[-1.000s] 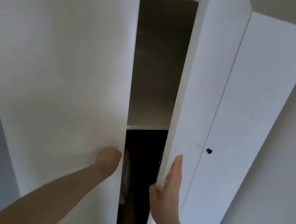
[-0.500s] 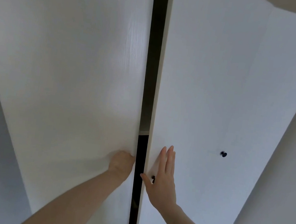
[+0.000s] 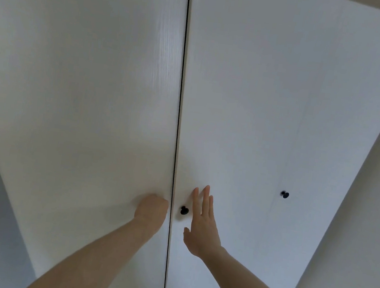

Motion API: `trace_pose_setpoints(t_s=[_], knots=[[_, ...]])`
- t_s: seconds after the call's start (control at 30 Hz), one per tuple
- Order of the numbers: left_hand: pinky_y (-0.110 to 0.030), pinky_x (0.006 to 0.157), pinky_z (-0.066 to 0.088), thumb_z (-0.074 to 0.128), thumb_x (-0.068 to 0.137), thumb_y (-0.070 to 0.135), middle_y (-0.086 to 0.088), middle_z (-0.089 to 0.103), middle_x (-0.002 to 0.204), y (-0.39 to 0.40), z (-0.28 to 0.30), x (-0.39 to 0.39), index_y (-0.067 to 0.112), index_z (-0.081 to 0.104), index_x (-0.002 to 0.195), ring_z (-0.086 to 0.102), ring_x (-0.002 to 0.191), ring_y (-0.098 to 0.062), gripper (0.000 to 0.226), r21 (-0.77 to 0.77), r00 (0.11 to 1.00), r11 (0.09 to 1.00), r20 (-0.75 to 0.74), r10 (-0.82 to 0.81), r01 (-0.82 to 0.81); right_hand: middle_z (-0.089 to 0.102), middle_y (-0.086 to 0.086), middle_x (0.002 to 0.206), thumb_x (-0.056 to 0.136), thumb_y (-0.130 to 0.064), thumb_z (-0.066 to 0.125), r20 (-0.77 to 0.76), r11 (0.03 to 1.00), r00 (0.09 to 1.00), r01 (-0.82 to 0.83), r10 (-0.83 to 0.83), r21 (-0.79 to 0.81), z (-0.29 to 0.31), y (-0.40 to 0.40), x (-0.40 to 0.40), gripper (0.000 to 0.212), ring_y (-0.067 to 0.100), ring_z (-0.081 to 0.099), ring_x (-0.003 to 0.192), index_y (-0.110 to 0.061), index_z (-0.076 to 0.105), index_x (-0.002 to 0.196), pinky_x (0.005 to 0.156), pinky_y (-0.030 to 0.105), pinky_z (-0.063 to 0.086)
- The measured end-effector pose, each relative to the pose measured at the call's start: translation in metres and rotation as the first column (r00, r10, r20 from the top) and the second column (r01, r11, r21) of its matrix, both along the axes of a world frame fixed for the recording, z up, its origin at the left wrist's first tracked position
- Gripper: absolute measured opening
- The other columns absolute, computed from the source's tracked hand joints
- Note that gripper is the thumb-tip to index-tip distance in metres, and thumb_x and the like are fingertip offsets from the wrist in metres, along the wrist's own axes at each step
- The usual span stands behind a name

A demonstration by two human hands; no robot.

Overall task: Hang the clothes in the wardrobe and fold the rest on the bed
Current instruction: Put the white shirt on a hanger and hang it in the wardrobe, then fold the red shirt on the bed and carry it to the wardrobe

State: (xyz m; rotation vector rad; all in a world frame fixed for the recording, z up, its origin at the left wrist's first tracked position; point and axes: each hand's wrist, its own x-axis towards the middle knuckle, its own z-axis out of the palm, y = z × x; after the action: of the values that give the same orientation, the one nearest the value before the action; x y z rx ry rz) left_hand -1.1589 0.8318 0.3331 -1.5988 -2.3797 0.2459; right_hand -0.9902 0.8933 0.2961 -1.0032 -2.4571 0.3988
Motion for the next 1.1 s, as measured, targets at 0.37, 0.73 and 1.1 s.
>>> trace_pose_setpoints(t_s=[0.37, 0.73, 1.1], knots=[[-0.032, 0.087, 0.053, 0.053, 0.103, 0.007, -0.005, 0.070, 0.112, 0.007, -0.004, 0.001, 0.013, 0.070, 0.111, 0.068, 0.104, -0.022, 0.020, -0.034, 0.996, 0.997, 0.050, 0.072, -0.070, -0.051, -0.014, 0.155, 0.075, 0.005, 0.053, -0.003, 0.997, 1.000, -0.030, 0.030, -0.078, -0.004, 0.013, -0.008, 0.125, 0.021, -0.035, 0.151, -0.040, -0.031, 0.156, 0.124, 0.050, 0.027], [-0.034, 0.083, 0.048, 0.043, 0.107, 0.045, -0.004, 0.070, 0.118, -0.026, -0.014, 0.016, 0.022, 0.064, 0.124, 0.065, 0.107, -0.029, 0.036, 0.297, 0.775, 0.860, 0.610, 0.163, -0.415, -0.013, -0.025, 0.169, 0.095, -0.021, 0.065, -0.262, 0.902, 0.962, -0.043, -0.079, -0.430, -0.016, -0.023, 0.115, 0.098, -0.015, 0.026, 0.142, -0.044, -0.002, 0.163, 0.089, 0.009, 0.041], [-0.018, 0.070, 0.052, 0.070, 0.095, 0.034, 0.032, 0.065, 0.110, -0.105, -0.115, 0.282, 0.050, 0.073, 0.100, 0.066, 0.087, 0.005, 0.017, 0.012, 0.361, 0.991, 0.931, -0.061, 0.135, 0.025, -0.027, 0.164, 0.094, -0.027, 0.068, -0.145, 0.681, 0.830, 0.328, -0.539, -0.655, -0.090, -0.145, 0.410, 0.078, 0.004, 0.035, 0.148, -0.048, 0.028, 0.157, 0.119, 0.036, 0.039]])
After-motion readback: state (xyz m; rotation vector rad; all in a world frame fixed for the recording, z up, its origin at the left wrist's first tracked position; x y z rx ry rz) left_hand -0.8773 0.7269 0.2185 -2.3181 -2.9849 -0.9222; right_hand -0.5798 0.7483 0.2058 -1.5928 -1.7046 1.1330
